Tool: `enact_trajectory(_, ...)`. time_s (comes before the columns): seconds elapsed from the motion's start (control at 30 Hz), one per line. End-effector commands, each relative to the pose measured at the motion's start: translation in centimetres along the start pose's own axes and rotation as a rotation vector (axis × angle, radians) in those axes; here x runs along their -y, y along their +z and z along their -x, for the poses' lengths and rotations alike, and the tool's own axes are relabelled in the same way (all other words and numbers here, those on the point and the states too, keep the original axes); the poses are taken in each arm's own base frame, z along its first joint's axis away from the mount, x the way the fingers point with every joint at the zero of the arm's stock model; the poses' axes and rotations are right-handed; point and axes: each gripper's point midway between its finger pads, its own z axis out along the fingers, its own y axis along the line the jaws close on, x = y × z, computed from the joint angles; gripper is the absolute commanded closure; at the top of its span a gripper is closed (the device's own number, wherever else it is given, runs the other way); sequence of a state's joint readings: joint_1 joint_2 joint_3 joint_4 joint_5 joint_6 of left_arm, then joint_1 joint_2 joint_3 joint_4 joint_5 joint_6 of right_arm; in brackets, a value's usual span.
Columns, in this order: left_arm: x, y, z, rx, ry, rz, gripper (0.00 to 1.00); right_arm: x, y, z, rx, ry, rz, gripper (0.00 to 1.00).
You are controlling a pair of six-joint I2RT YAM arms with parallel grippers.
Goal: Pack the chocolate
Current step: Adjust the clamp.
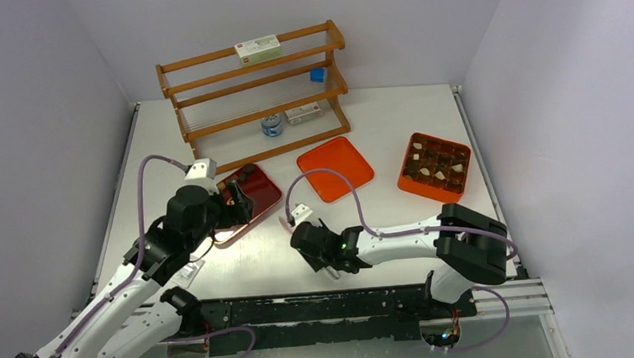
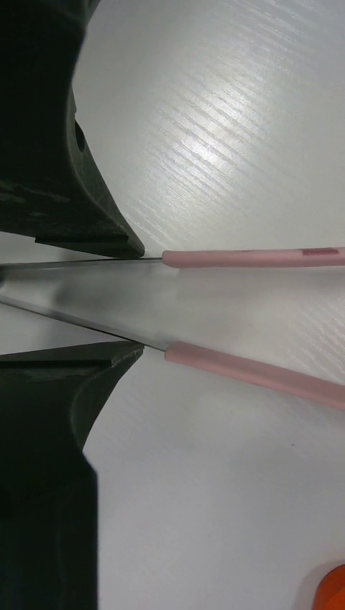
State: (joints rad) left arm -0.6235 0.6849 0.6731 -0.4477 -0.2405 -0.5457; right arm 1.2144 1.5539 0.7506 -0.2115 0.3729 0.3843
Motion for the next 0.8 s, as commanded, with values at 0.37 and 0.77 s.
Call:
enact_trajectory(0.37,2.5,1.0,-0.6,-0.080,-0.035,-0.087,0.21,0.3,-0.4,-0.4,0.013,-0.015,-0.060,0.63)
enact_trajectory(0.77,7.7,3.0,-2.4,-0.236,-0.044,-0.314,0.27,-3.1,-8.8,8.7,0.198,-0.056,0.166,0.64)
